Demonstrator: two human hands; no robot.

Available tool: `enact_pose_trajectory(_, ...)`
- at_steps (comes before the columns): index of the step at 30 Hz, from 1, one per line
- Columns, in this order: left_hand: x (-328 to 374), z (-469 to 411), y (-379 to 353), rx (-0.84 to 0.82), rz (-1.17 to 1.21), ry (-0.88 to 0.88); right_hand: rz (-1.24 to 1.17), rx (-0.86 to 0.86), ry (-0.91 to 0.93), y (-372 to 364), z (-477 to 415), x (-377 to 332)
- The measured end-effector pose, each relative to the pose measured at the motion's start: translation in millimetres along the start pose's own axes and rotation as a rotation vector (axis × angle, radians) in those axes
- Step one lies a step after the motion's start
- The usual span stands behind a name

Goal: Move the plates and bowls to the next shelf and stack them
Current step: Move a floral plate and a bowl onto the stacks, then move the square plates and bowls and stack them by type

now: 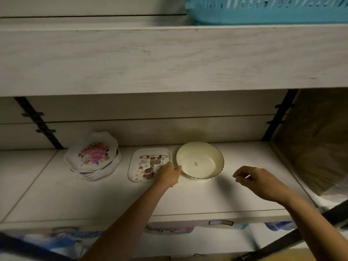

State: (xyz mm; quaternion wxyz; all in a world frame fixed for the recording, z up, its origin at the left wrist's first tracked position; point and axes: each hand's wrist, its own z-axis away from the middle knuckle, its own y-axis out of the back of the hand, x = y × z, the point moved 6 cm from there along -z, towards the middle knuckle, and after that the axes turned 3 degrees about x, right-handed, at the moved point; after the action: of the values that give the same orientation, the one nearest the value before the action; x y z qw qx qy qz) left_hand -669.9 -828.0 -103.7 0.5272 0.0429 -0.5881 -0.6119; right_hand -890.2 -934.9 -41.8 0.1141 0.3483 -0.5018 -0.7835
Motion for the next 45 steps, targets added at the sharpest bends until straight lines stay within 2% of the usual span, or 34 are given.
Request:
enact_pose_trajectory(5, -23, 32, 44, 0.157, -0.209, -0.130, 0.012, -0.017, 0.136, -10, -18, -44)
enact_pose_trajectory(8, -46, 58, 76, 0.259, -0.281, -0.130, 0.017, -0.045, 0.235, -19, -24, -83)
enact_pose_trajectory(21, -232, 184, 192, 0.445, -0.194, 0.225, 0.161, -0.177, 0.655, -102, 7, -286)
enact_pose_trajectory(36, -436, 323, 303, 0.582, -0.290, 0.346, 0.077, -0.208, 0.863, -228, 113, -498)
enact_pose_trajectory(45, -514, 355, 363, 0.610, -0.263, 0.419, 0.086, -0.187, 0.933, -276, 142, -601)
